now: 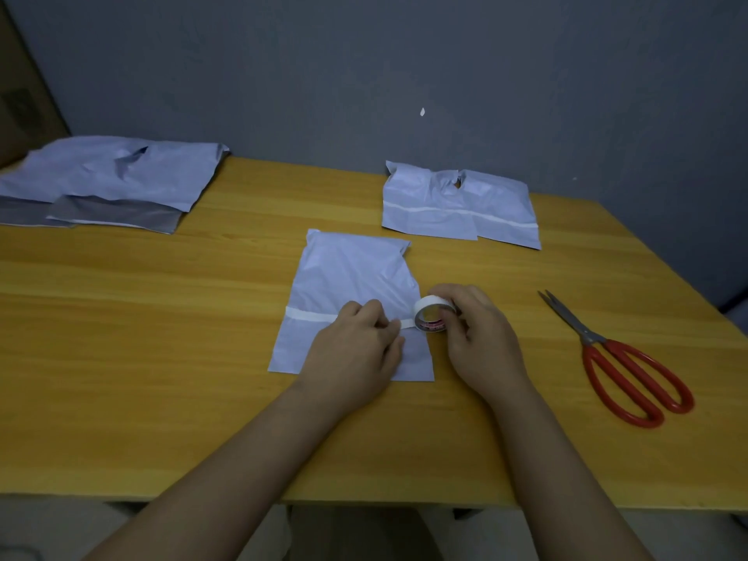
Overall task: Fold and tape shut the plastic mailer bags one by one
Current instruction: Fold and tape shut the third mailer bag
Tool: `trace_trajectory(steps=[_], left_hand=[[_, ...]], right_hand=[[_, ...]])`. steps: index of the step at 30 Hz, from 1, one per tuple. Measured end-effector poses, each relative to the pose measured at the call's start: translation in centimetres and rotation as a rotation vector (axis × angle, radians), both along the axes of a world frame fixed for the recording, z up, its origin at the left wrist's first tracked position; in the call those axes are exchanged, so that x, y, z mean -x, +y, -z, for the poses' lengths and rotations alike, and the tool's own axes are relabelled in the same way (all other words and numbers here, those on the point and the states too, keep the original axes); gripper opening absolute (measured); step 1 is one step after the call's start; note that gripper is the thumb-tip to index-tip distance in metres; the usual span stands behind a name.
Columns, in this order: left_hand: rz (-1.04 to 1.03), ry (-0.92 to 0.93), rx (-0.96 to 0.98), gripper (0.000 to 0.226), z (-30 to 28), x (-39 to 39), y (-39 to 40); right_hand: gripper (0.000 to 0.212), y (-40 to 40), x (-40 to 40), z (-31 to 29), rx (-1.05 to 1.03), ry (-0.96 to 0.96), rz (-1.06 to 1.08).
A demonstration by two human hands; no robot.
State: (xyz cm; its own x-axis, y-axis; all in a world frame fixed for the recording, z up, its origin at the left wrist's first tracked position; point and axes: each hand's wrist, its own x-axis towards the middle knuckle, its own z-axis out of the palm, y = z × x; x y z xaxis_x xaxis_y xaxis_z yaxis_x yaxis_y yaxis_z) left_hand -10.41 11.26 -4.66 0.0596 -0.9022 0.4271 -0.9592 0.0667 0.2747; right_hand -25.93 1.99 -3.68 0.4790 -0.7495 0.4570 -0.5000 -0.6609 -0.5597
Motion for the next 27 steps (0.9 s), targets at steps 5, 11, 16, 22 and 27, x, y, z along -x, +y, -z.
trace_trajectory(steps=[5,11,16,22,27], left_hand=[[-0.012,-0.001,0.002,0.05,-0.1,0.1,0.1],[-0.016,0.016,0.004,0.036,-0.1,0.0,0.1],[-0.012,0.036,-0.012,0.038,-0.3,0.0,0.1],[-0.03,0.046,-0.072,0.042,-0.8,0.2,0.0],[-0.027,-0.138,-0.045,0.052,-0.6,1.1,-0.1]], right_hand=[[0.039,-0.2,0.5,-0.1,0.053,0.021,0.0],[0.051,-0.3,1.1,-0.3,0.143,0.099,0.052],[0.053,-0.2,1.0,-0.3,0.154,0.11,0.051],[0.05,0.0,0.9,-0.3,0.156,0.096,0.065],[0.051,0.1,0.7,-0.2,0.173,0.105,0.062]])
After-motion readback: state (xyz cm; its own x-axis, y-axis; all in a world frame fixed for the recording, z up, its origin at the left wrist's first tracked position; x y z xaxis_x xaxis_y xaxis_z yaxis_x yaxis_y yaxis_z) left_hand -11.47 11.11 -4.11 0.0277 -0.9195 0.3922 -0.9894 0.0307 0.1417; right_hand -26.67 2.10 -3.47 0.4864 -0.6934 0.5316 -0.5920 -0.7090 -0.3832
